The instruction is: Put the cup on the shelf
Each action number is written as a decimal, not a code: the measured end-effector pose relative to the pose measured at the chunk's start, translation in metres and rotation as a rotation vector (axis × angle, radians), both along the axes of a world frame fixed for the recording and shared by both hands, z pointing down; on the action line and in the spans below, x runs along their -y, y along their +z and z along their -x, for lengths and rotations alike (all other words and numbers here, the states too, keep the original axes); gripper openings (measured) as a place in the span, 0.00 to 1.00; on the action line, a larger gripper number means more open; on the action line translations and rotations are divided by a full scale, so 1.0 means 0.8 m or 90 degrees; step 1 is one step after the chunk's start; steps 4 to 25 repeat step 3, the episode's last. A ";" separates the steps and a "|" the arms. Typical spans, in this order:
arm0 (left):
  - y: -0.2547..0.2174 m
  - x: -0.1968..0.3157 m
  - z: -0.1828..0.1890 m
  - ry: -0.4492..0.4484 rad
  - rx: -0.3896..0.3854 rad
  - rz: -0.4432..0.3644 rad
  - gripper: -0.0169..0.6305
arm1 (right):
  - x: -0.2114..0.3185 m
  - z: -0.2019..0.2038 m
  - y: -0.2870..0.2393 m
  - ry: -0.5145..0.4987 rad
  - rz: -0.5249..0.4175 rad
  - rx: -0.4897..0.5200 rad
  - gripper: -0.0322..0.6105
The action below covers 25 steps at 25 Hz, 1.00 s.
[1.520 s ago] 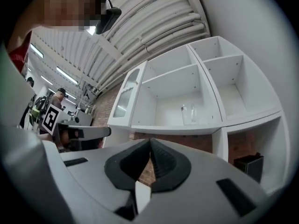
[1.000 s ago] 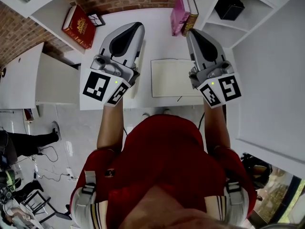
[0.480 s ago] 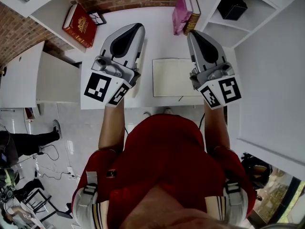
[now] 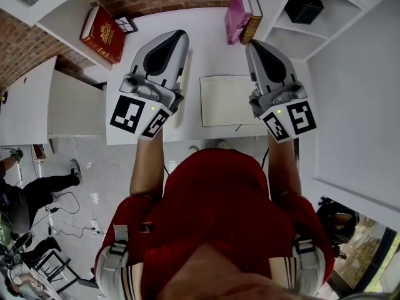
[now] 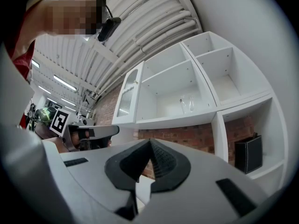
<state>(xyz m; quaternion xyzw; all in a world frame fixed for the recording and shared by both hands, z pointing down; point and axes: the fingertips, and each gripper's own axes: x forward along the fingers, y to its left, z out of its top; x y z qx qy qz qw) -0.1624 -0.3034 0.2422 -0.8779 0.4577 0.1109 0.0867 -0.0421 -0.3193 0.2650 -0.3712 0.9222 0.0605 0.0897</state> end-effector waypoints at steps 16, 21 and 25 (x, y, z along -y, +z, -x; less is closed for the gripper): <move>-0.001 0.000 0.001 0.003 0.001 -0.001 0.04 | 0.000 0.000 0.001 0.003 0.002 0.002 0.05; -0.001 0.000 0.001 0.003 0.001 -0.001 0.04 | 0.000 0.000 0.001 0.003 0.002 0.002 0.05; -0.001 0.000 0.001 0.003 0.001 -0.001 0.04 | 0.000 0.000 0.001 0.003 0.002 0.002 0.05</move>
